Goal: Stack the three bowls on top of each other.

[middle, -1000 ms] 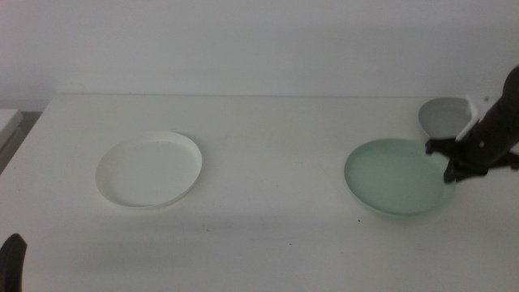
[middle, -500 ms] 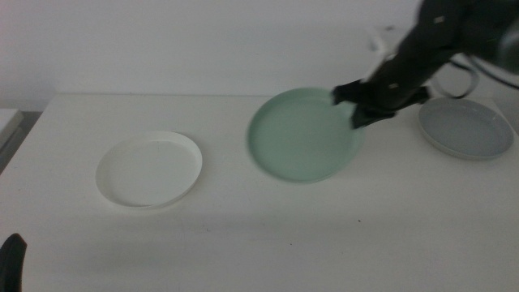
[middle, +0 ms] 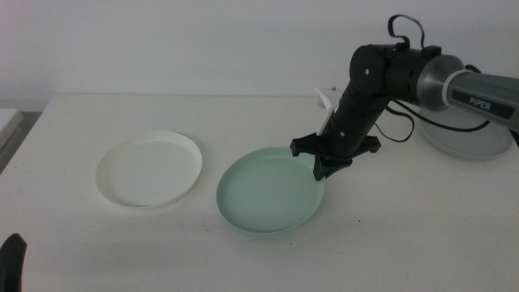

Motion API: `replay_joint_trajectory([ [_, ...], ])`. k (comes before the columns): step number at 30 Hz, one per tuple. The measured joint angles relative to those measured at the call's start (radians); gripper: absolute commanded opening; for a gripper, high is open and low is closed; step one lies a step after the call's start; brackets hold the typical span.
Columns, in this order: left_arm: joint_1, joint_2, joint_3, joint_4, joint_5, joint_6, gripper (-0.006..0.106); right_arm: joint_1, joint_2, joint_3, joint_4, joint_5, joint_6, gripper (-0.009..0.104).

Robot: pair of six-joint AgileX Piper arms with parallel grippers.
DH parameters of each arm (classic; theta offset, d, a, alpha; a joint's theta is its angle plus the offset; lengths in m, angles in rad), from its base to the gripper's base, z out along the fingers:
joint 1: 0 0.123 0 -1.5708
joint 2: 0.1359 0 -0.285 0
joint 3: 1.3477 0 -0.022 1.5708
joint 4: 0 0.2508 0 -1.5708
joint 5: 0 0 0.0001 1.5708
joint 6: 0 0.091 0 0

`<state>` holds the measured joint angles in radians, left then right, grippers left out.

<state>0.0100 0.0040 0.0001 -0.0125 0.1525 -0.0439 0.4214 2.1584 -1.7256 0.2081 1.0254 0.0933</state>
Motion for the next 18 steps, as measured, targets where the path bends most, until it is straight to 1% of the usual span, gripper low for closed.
replay_joint_trajectory([
  [6, 0.0, 0.0, 0.0, 0.0, 0.0, 0.0, 0.094, 0.0, 0.022, -0.002, 0.002, -0.002, -0.004, -0.002],
  [7, 0.0, 0.0, 0.0, 0.0, 0.0, 0.0, 0.094, 0.0, 0.022, -0.002, -0.001, -0.002, -0.004, 0.006],
  [8, 0.0, 0.0, 0.0, 0.0, 0.0, 0.0, 0.094, 0.0, 0.022, -0.002, -0.005, -0.002, -0.004, 0.011],
  [9, 0.0, 0.0, 0.0, 0.0, 0.0, 0.0, 0.094, 0.0, 0.022, -0.002, -0.014, -0.002, -0.004, 0.018],
  [13, 0.0, 0.0, 0.0, 0.0, 0.0, 0.0, 0.094, 0.0, 0.023, -0.002, -0.037, 0.001, -0.004, 0.052],
  [16, 0.0, 0.0, 0.0, 0.0, 0.0, 0.0, 0.094, -0.012, 0.012, -0.015, -0.037, 0.019, -0.019, 0.071],
  [18, 0.0, 0.0, 0.0, 0.0, 0.0, 0.0, 0.094, -0.03, -0.006, -0.046, -0.037, 0.045, -0.039, 0.078],
])
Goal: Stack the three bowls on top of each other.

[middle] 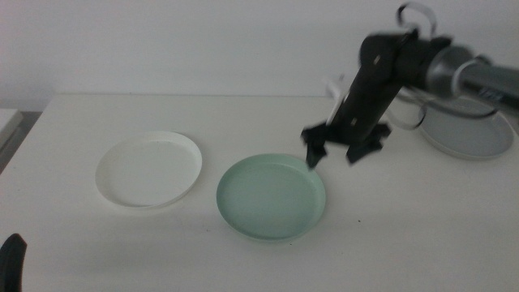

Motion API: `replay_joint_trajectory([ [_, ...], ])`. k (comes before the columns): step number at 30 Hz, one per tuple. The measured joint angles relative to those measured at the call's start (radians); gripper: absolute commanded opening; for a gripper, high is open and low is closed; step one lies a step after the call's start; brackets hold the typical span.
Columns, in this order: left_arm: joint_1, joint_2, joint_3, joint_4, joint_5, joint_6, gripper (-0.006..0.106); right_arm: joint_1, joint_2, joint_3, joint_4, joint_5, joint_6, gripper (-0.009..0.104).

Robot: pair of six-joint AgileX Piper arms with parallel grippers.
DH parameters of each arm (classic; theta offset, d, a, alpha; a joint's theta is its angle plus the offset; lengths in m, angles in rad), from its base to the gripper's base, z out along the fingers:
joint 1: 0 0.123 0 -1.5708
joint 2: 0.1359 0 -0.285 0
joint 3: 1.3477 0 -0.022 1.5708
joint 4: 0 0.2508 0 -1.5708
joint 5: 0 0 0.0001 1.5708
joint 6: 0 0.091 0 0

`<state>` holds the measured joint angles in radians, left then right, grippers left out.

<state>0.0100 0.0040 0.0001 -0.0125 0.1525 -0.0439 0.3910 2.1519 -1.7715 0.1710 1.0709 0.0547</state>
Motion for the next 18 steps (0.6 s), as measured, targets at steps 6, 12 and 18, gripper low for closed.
replay_joint_trajectory([
  [6, 0.0, 0.0, 0.0, 0.0, 0.0, 0.0, 0.094, -0.143, -0.109, -0.201, -0.025, 0.044, -0.032, 0.08],
  [12, 0.0, 0.0, 0.0, 0.0, 0.0, 0.0, 0.094, -0.387, -0.152, -0.397, -0.074, 0.08, -0.036, 0.08],
  [18, 0.0, 0.0, 0.0, 0.0, 0.0, 0.0, 0.094, -0.605, -0.097, -0.418, -0.087, 0.097, -0.036, 0.079],
])
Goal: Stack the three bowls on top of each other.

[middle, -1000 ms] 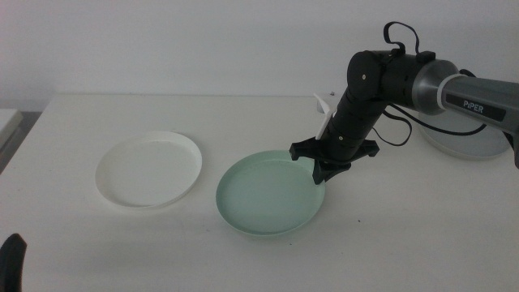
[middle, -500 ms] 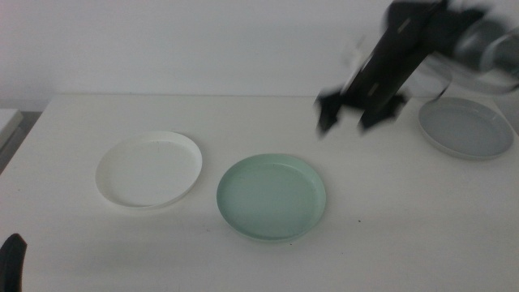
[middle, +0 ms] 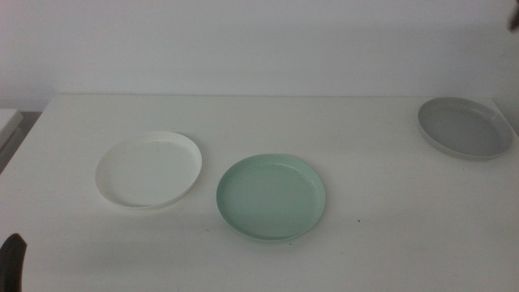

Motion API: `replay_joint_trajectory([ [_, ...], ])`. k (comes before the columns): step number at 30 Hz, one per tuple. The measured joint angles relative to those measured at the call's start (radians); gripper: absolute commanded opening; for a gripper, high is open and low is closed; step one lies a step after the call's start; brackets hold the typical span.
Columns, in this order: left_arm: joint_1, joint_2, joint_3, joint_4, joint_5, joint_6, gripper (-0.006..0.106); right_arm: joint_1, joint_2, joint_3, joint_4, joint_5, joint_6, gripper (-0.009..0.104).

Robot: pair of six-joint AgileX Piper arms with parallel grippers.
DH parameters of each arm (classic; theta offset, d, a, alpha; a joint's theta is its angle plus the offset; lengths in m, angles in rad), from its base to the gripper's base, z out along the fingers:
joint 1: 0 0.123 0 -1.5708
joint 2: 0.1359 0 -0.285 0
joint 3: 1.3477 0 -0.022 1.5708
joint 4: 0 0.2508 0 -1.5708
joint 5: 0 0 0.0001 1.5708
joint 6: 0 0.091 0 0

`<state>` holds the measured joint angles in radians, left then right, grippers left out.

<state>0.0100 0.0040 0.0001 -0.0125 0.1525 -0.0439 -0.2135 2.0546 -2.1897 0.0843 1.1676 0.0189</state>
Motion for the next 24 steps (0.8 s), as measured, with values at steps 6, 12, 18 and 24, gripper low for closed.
replay_joint_trajectory([
  [6, 0.0, 0.0, 0.0, 0.0, 0.0, 0.0, 0.094, -0.103, 0.148, 0.0, -0.002, -0.057, -0.002, 0.079],
  [12, 0.0, 0.0, 0.0, 0.0, 0.0, -0.002, 0.094, -0.113, 0.294, 0.0, 0.002, -0.12, -0.019, 0.078],
  [18, 0.0, 0.0, 0.0, 0.0, 0.0, -0.002, 0.094, -0.113, 0.396, 0.0, 0.024, -0.175, -0.019, 0.068],
  [24, 0.0, 0.0, 0.0, 0.0, 0.0, -0.002, 0.094, -0.113, 0.445, 0.0, 0.064, -0.21, -0.019, 0.063],
])
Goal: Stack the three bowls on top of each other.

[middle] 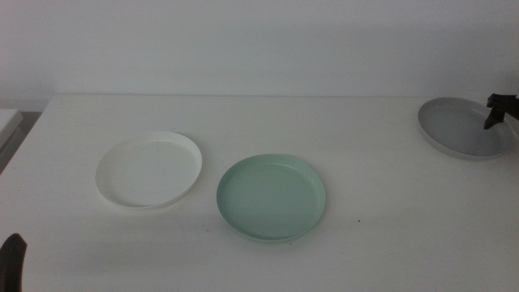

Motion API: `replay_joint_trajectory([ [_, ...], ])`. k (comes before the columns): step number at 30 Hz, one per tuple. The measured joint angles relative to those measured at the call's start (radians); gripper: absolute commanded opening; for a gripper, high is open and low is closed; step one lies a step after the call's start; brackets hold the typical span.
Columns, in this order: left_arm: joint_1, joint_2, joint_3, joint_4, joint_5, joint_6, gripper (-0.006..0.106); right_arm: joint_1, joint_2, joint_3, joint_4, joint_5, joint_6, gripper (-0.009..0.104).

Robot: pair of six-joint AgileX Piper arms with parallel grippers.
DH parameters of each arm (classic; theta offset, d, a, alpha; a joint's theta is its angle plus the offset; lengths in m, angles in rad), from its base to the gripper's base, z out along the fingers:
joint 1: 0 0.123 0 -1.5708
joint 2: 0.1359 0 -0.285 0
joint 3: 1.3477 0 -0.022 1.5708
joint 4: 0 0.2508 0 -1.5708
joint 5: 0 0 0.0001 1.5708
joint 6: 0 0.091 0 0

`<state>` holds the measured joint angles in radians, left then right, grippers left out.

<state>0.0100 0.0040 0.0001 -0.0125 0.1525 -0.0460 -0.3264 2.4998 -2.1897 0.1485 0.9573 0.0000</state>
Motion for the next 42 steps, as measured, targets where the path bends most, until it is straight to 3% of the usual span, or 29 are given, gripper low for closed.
replay_joint_trajectory([
  [9, 0.0, 0.0, 0.0, 0.0, 0.0, 0.0, 0.094, 0.0, 0.021, 0.0, 0.012, -0.038, -0.005, 0.044],
  [11, 0.0, 0.0, 0.0, 0.0, 0.0, 0.0, 0.094, 0.0, 0.024, -0.002, 0.012, -0.041, -0.005, 0.031],
  [14, 0.0, 0.0, 0.0, 0.0, 0.0, 0.0, 0.094, 0.0, 0.028, -0.006, 0.012, -0.039, -0.016, -0.003],
  [21, 0.0, 0.0, 0.0, 0.0, 0.0, 0.0, 0.094, 0.002, -0.004, -0.005, 0.039, -0.027, -0.039, -0.002],
  [27, 0.0, 0.0, 0.0, 0.0, 0.0, 0.0, 0.094, 0.039, -0.205, 0.138, 0.155, -0.067, -0.152, -0.002],
  [35, 0.0, 0.0, 0.0, 0.0, 0.0, 0.0, 0.094, 0.252, -0.535, 0.496, 0.208, -0.129, -0.166, -0.002],
  [42, 0.0, 0.0, 0.0, 0.0, 0.0, 0.0, 0.094, 0.47, -0.653, 0.695, 0.241, -0.135, -0.159, -0.002],
])
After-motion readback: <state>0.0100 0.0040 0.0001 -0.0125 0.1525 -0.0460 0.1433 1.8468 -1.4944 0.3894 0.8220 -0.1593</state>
